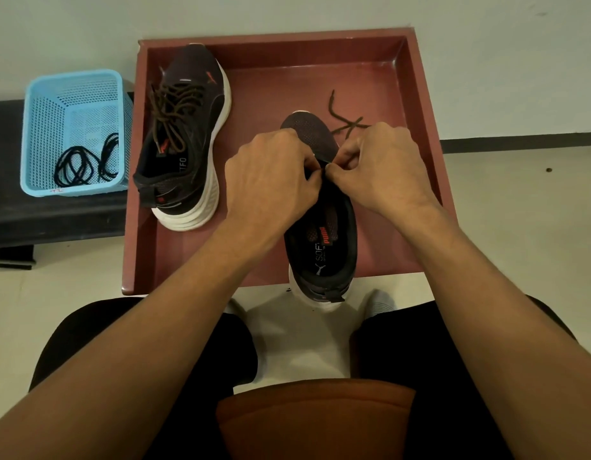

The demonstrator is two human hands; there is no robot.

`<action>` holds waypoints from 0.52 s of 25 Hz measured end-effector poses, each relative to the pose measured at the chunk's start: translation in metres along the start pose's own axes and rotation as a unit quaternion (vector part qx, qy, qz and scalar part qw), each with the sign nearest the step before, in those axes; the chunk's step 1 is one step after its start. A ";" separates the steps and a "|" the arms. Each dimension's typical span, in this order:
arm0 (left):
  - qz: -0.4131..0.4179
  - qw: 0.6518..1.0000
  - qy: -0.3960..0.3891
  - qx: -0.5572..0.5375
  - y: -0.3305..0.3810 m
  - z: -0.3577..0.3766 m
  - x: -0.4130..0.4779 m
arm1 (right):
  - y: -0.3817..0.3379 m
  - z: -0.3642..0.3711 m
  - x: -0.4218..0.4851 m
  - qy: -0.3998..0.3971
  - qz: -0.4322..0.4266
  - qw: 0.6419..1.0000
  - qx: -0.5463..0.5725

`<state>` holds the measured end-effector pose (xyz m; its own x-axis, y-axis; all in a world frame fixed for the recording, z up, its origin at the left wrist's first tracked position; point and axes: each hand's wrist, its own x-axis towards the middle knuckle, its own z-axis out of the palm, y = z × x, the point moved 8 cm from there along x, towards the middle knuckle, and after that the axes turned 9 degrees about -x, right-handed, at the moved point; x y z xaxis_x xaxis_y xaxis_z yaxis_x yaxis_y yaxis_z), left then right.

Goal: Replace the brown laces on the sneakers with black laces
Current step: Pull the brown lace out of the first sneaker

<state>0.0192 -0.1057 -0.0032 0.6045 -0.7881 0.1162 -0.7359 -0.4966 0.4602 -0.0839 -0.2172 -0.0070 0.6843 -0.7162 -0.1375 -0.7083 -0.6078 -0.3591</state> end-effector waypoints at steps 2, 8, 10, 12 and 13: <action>-0.007 1.000 -0.012 -0.012 -0.003 0.003 0.000 | 0.000 0.000 0.000 0.002 0.001 1.000 -0.001; -0.001 1.000 -0.015 -0.006 0.000 0.008 -0.001 | 0.001 0.001 0.001 -0.002 0.004 1.000 0.006; -0.002 1.000 -0.011 -0.008 -0.002 0.007 0.000 | 0.001 0.002 0.001 0.001 0.001 1.000 0.008; -0.011 1.000 -0.015 -0.020 -0.002 0.006 0.001 | 0.001 0.003 0.001 0.001 0.003 1.000 0.009; -0.015 0.999 -0.025 -0.030 -0.001 0.004 0.001 | 0.002 0.003 0.002 0.000 0.006 1.000 0.009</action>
<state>0.0194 -0.1074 -0.0071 0.6087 -0.7913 0.0576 -0.6969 -0.4985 0.5156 -0.0840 -0.2187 -0.0108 0.6754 -0.7238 -0.1412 -0.7132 -0.5924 -0.3746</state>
